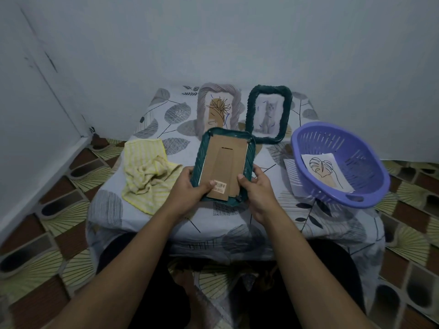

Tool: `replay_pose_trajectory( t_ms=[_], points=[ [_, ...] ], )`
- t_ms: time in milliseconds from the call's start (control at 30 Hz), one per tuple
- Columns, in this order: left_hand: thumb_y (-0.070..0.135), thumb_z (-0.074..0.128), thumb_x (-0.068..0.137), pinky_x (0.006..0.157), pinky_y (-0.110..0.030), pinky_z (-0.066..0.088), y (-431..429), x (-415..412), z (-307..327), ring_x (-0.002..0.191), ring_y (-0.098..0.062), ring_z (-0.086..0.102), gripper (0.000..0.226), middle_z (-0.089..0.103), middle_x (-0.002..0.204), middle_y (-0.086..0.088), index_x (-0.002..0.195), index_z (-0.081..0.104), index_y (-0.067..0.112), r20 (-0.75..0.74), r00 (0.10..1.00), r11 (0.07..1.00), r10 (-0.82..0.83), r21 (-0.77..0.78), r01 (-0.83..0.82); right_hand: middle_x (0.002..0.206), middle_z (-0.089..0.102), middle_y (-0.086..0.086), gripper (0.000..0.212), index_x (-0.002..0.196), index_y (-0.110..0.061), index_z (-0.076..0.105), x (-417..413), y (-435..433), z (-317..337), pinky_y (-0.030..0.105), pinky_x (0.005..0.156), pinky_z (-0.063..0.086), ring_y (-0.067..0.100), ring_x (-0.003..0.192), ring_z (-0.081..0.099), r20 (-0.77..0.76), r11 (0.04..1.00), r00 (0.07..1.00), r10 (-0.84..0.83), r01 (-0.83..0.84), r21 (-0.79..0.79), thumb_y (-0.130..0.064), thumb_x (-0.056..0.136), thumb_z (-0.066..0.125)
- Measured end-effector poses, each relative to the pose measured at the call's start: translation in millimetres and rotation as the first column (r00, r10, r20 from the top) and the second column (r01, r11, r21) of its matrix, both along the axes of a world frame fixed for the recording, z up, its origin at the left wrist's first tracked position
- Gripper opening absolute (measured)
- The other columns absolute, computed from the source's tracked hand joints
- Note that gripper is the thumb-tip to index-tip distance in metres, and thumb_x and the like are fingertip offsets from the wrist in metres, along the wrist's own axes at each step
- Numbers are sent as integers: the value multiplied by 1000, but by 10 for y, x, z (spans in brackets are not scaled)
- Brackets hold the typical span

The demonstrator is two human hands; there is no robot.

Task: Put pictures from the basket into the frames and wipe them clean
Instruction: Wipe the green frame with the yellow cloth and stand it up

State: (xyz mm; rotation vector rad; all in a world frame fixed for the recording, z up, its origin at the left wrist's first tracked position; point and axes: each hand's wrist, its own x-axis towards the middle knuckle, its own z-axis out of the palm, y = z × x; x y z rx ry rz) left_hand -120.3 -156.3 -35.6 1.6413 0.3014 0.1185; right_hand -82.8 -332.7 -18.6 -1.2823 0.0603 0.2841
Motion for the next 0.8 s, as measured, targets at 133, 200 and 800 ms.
replay_pose_trajectory(
  t_ms=[133, 200, 800],
  points=[
    [49, 79, 76, 101, -46, 44, 9, -3, 23, 121, -24, 48, 87, 49, 128, -2, 144, 35, 17, 37, 988, 862, 152, 484, -151, 113, 71, 12, 39, 137, -12, 46, 11, 50, -27, 34, 71, 61, 22, 94, 71, -18, 999, 999, -28, 27, -21, -1, 101, 51],
    [52, 77, 76, 103, -46, 37, -44, -39, 105, 123, -25, 42, 81, 48, 128, -3, 140, 41, 18, 134, 974, 759, 182, 611, -226, 114, 70, 13, 35, 133, -13, 47, 5, 72, -34, 32, 65, 61, 20, 89, 71, -18, 999, 999, -36, 35, -31, 0, 101, 51],
    [44, 71, 76, 79, -32, 51, -80, 123, 799, 94, -21, 60, 47, 64, 106, -2, 112, 63, 17, -185, 981, 605, -64, 775, 186, 99, 74, 9, 30, 116, -23, 53, 4, 86, -117, 35, 70, 59, 22, 90, 71, 76, 996, 996, -46, 51, -69, 1, 97, 57]
  ],
)
